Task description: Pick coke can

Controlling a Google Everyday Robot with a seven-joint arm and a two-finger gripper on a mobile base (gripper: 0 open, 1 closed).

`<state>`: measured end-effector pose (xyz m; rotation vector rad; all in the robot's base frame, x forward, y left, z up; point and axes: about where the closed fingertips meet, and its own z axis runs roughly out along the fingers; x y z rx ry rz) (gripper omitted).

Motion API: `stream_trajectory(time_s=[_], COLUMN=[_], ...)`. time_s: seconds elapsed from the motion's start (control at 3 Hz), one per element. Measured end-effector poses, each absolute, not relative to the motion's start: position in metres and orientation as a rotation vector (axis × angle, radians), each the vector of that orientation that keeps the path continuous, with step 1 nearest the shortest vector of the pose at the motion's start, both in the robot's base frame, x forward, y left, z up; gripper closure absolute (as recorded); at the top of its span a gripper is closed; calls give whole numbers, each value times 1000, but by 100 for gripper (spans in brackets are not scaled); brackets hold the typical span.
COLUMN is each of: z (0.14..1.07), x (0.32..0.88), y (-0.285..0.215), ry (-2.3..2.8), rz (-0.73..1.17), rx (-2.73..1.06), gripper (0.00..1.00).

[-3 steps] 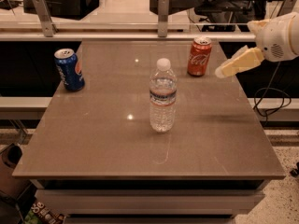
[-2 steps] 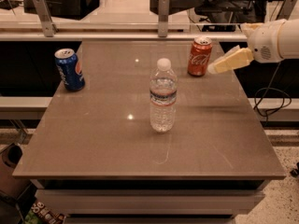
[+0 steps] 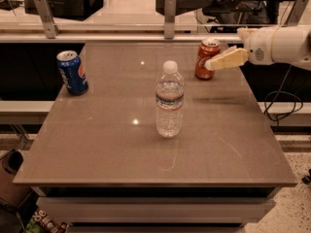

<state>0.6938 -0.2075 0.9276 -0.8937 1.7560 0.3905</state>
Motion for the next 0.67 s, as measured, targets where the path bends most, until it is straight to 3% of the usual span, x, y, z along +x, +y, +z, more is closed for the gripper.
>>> stream_trajectory(time_s=[0.67], z=[908], x=[729], y=[-186], ry=[1814], rz=[511], rx=[-883], gripper=[0])
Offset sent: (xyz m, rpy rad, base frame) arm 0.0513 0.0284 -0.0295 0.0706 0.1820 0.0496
